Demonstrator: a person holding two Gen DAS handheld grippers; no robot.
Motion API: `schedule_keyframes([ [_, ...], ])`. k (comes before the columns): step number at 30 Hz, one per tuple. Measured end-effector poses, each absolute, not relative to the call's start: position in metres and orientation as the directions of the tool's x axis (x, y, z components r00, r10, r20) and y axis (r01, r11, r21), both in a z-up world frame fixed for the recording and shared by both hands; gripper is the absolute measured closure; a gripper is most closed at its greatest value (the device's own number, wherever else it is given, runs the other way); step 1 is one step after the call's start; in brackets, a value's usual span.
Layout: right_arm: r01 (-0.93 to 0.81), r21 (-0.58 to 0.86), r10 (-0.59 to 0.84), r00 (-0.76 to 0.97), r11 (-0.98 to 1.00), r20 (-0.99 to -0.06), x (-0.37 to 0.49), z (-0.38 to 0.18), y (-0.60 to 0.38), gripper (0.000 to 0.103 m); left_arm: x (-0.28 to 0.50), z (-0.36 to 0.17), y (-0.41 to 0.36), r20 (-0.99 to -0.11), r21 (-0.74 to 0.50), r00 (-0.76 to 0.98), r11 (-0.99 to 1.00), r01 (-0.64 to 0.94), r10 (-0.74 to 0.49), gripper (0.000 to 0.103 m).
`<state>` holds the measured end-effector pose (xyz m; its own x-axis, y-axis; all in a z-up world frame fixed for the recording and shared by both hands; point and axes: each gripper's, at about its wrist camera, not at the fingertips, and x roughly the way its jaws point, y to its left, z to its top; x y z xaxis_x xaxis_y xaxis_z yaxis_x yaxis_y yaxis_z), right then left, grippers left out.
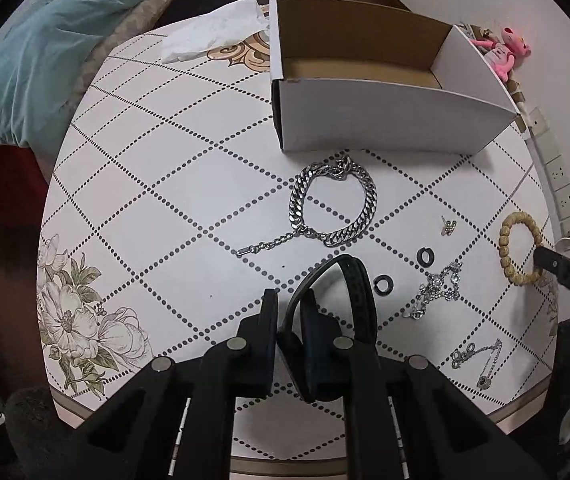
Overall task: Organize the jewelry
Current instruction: 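Grasp the black watch band with the left gripper while the right gripper grasps the beaded bracelet, then carry the band with the left gripper into the box while the right gripper drops the beaded bracelet in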
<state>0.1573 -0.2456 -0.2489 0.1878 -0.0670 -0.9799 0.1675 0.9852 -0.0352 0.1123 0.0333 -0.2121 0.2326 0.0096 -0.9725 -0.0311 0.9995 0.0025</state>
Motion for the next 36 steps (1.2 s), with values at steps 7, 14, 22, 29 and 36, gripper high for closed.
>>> schedule_keyframes([
  [7, 0.143, 0.046, 0.018, 0.189, 0.989, -0.982, 0.155, -0.238, -0.235, 0.094, 0.116, -0.198, 0.027, -0.966, -0.025, 0.26, 0.999, -0.036, -0.015, 0.094],
  [14, 0.079, 0.167, 0.14, 0.27, 0.983, -0.953, 0.158, -0.179, -0.221, 0.094, 0.125, -0.156, 0.027, -0.941, -0.073, 0.332, 0.997, -0.034, -0.058, 0.094],
  [22, -0.04, 0.251, 0.248, 0.379, 0.967, -0.892, 0.186, -0.097, -0.201, 0.094, 0.161, -0.105, 0.028, -0.9, -0.156, 0.413, 0.988, -0.012, -0.137, 0.094],
  [29, -0.129, 0.305, 0.331, 0.399, 0.944, -0.855, 0.233, -0.066, -0.18, 0.094, 0.214, -0.101, 0.028, -0.897, -0.195, 0.401, 0.981, 0.02, -0.187, 0.094],
  [36, -0.161, 0.313, 0.349, 0.305, 0.936, -0.886, 0.288, -0.105, -0.155, 0.094, 0.261, -0.131, 0.03, -0.92, -0.228, 0.325, 0.974, 0.014, -0.22, 0.094],
])
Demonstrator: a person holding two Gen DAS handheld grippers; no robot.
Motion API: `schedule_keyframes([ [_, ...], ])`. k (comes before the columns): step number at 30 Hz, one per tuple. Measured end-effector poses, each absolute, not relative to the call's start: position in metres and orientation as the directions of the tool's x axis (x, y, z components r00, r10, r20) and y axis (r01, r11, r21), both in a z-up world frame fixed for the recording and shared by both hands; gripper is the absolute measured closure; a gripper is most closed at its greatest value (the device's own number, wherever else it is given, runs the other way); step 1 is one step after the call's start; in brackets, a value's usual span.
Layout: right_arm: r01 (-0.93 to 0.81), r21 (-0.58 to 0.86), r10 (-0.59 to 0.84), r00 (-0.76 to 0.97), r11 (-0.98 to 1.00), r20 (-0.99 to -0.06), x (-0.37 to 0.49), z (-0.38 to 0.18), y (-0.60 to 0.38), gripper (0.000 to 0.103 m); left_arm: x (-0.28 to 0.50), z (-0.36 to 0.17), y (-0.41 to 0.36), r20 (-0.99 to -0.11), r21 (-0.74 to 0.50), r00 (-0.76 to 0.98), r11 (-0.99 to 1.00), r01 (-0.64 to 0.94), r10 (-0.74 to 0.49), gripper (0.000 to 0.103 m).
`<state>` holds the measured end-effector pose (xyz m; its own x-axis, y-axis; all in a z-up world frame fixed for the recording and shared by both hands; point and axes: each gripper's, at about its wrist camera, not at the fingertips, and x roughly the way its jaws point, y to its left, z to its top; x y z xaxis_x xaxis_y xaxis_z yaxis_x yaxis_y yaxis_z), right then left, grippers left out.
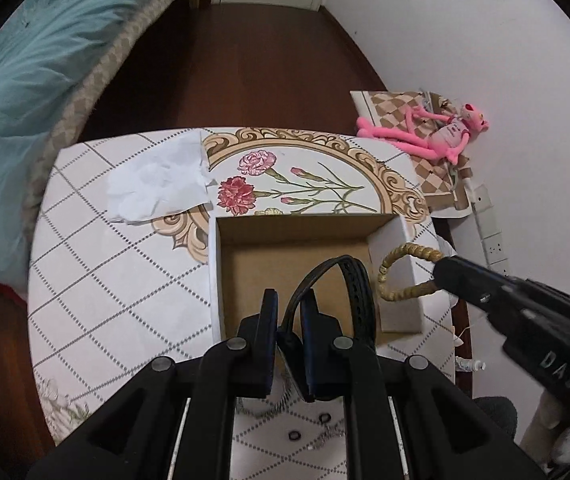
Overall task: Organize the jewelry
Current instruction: 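Carry the band with the left gripper into the box while the right gripper drops the beaded bracelet in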
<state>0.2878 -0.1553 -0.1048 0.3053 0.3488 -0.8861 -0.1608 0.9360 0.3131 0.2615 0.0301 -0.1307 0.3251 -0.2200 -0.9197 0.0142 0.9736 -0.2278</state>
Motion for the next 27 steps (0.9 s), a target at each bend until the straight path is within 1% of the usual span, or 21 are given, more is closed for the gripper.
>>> schedule_keyframes([
  [6, -0.174, 0.294, 0.332, 0.26, 0.94, -0.907, 0.315, -0.129, -0.145, 0.094, 0.288, -0.144, 0.033, -0.933, -0.237, 0.282, 0.971, -0.016, -0.223, 0.093],
  [9, -0.187, 0.322, 0.357, 0.197, 0.928, -0.913, 0.325, -0.138, -0.141, 0.093, 0.298, -0.148, 0.035, -0.942, -0.226, 0.262, 0.974, -0.026, -0.212, 0.088],
  [10, -0.182, 0.321, 0.353, 0.18, 0.929, -0.918, 0.328, -0.142, -0.141, 0.093, 0.298, -0.146, 0.035, -0.942, -0.208, 0.275, 0.978, -0.026, -0.193, 0.077],
  [11, -0.178, 0.315, 0.344, 0.172, 0.932, -0.923, 0.329, -0.145, -0.141, 0.092, 0.298, -0.144, 0.037, -0.943, -0.192, 0.282, 0.981, -0.029, -0.177, 0.056],
  [12, -0.177, 0.313, 0.341, 0.161, 0.933, -0.926, 0.33, -0.147, -0.142, 0.088, 0.297, -0.143, 0.039, -0.944, -0.176, 0.291, 0.984, -0.038, -0.157, 0.043],
  [13, -0.171, 0.302, 0.329, 0.156, 0.938, -0.931, 0.33, -0.149, -0.143, 0.072, 0.295, -0.14, 0.042, -0.94, -0.163, 0.31, 0.985, -0.046, -0.141, 0.025],
  [14, -0.167, 0.286, 0.312, 0.16, 0.944, -0.937, 0.33, -0.149, -0.144, 0.051, 0.294, -0.138, 0.045, -0.938, -0.149, 0.323, 0.987, -0.052, -0.125, 0.02],
  [16, -0.169, 0.259, 0.289, 0.183, 0.951, -0.94, 0.326, -0.148, -0.147, 0.037, 0.289, -0.135, 0.051, -0.937, -0.102, 0.342, 0.992, -0.074, -0.071, 0.017],
  [18, -0.167, 0.217, 0.249, 0.207, 0.962, -0.946, 0.322, -0.146, -0.149, 0.037, 0.285, -0.134, 0.056, -0.936, -0.07, 0.35, 0.993, -0.092, -0.034, 0.008],
  [19, -0.166, 0.18, 0.215, 0.225, 0.97, -0.95, 0.319, -0.144, -0.149, 0.037, 0.281, -0.134, 0.058, -0.932, -0.053, 0.362, 0.994, -0.1, -0.013, 0.0],
  [21, -0.16, 0.114, 0.151, 0.246, 0.981, -0.957, 0.313, -0.144, -0.149, 0.027, 0.273, -0.133, 0.06, -0.921, -0.023, 0.389, 0.993, -0.113, 0.023, 0.0],
  [22, -0.157, 0.063, 0.103, 0.261, 0.986, -0.96, 0.309, -0.145, -0.148, 0.015, 0.268, -0.133, 0.059, -0.914, -0.001, 0.403, 0.993, -0.115, 0.045, 0.0],
  [23, -0.156, 0.037, 0.078, 0.268, 0.987, -0.96, 0.306, -0.145, -0.148, 0.01, 0.263, -0.134, 0.059, -0.909, 0.015, 0.411, 0.993, -0.118, 0.062, 0.0],
  [27, -0.151, -0.032, 0.011, 0.274, 0.988, -0.962, 0.292, -0.155, -0.149, 0.01, 0.25, -0.136, 0.056, -0.902, 0.041, 0.423, 0.991, -0.128, 0.092, 0.0],
])
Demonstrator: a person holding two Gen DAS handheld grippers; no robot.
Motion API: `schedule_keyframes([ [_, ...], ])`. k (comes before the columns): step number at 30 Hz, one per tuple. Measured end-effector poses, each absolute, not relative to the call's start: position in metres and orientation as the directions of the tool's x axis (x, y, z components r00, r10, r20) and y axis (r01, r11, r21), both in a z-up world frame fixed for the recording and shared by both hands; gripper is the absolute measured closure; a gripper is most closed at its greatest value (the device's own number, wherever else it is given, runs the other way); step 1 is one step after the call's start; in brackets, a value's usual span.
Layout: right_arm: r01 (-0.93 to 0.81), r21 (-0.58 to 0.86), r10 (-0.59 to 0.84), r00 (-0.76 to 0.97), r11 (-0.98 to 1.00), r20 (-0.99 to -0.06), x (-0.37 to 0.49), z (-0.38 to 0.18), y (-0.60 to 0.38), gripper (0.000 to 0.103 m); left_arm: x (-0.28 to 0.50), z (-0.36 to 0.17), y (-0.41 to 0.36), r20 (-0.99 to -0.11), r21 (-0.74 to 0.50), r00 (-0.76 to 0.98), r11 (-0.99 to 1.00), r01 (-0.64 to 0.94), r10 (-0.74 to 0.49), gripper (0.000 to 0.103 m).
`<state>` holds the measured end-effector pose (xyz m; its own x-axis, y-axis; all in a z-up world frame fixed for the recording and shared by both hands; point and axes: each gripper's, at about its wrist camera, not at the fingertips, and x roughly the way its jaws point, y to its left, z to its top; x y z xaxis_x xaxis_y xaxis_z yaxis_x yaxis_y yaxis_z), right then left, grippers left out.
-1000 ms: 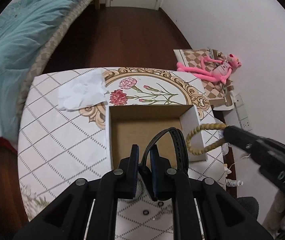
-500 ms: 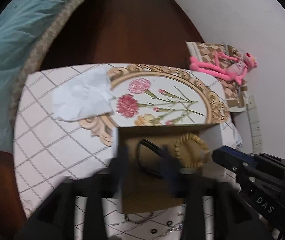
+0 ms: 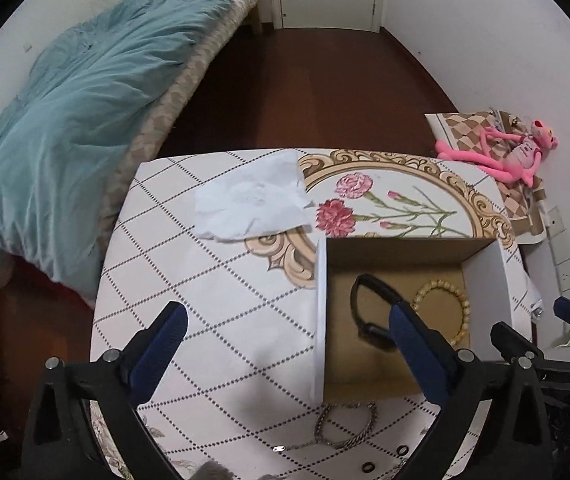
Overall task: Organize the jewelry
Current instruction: 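Withdraw both grippers from the box toward the remaining jewelry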
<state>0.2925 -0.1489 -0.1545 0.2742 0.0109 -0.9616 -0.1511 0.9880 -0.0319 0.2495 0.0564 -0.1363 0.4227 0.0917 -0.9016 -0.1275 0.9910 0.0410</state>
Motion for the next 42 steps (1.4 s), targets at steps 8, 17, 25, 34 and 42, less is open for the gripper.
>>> schedule_keyframes([
  [8, -0.125, -0.042, -0.004, 0.291, 0.991, -0.957, 0.275, -0.155, -0.148, 0.009, 0.228, -0.129, 0.054, -0.888, 0.04, 0.448, 0.989, -0.142, 0.1, 0.0],
  [17, -0.123, -0.03, 0.016, 0.356, 0.992, -0.934, 0.251, -0.119, -0.144, 0.009, 0.2, -0.097, 0.052, -0.859, 0.042, 0.5, 0.987, -0.154, 0.114, 0.0],
  [25, -0.119, -0.02, 0.035, 0.436, 0.993, -0.899, 0.218, -0.074, -0.144, 0.009, 0.163, -0.055, 0.054, -0.817, 0.028, 0.565, 0.986, -0.163, 0.117, 0.0],
  [34, -0.098, 0.052, 0.09, 0.447, 0.994, -0.89, 0.17, -0.053, -0.164, 0.009, 0.116, -0.05, 0.054, -0.807, 0.069, 0.566, 0.979, -0.194, 0.169, 0.0],
  [42, -0.005, 0.087, 0.086, 0.242, 0.996, -0.966, 0.11, -0.15, -0.204, 0.01, 0.079, -0.14, 0.043, -0.895, 0.116, 0.405, 0.973, -0.198, 0.189, 0.0],
])
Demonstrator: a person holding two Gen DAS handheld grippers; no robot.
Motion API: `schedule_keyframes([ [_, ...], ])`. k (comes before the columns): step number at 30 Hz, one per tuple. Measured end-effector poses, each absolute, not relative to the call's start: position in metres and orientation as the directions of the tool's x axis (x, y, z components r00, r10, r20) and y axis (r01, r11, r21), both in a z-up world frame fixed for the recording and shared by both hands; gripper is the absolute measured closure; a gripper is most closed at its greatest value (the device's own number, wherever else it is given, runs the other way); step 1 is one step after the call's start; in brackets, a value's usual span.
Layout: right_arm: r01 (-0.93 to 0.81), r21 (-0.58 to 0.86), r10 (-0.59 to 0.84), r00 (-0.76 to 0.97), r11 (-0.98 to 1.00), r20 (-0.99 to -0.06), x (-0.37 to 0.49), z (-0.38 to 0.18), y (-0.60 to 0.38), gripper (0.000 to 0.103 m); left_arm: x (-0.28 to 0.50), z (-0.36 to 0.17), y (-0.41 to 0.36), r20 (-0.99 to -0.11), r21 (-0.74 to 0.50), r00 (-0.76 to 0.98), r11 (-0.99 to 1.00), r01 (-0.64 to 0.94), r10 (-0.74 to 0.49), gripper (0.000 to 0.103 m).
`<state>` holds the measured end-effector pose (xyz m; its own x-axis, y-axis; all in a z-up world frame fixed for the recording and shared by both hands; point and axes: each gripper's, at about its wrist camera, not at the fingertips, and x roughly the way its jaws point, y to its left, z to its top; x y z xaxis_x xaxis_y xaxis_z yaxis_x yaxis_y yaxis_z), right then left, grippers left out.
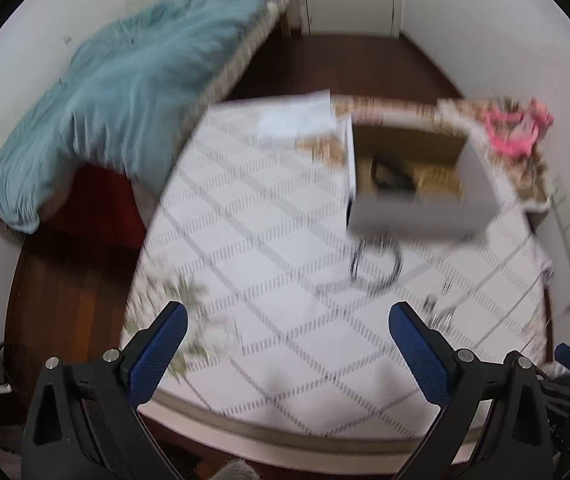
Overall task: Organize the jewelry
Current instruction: 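Withdraw both grippers from the box toward the remaining jewelry, then grasp the silver chain with pin using the right gripper while the left gripper grasps a black ring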
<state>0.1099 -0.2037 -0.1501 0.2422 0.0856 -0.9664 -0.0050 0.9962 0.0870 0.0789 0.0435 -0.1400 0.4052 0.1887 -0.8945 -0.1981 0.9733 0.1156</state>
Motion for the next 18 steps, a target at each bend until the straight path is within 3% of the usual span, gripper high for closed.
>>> schedule_keyframes([
  [4, 0.036, 0.113, 0.105, 0.177, 0.993, -0.979, 0.081, -0.197, -0.21, 0.028, 0.066, -0.174, 0.039, -0.919, 0.135, 0.345, 0.973, -0.188, 0.194, 0.0],
  [9, 0.023, 0.123, 0.116, 0.184, 0.992, -0.976, 0.064, -0.221, -0.2, 0.035, 0.054, -0.195, 0.042, -0.928, 0.155, 0.308, 0.969, -0.191, 0.209, 0.0],
  [12, -0.018, 0.051, 0.054, 0.244, 0.999, -0.968, 0.058, -0.222, -0.187, 0.052, 0.048, -0.203, 0.042, -0.934, 0.155, 0.291, 0.968, -0.197, 0.209, 0.0],
  [14, -0.042, 0.012, 0.023, 0.278, 0.999, -0.96, 0.054, -0.22, -0.18, 0.091, 0.048, -0.208, 0.041, -0.936, 0.152, 0.285, 0.969, -0.195, 0.204, 0.0],
  [18, -0.068, 0.015, 0.035, 0.304, 0.998, -0.952, 0.045, -0.219, -0.181, 0.094, 0.05, -0.214, 0.034, -0.943, 0.13, 0.279, 0.974, -0.184, 0.178, 0.0],
])
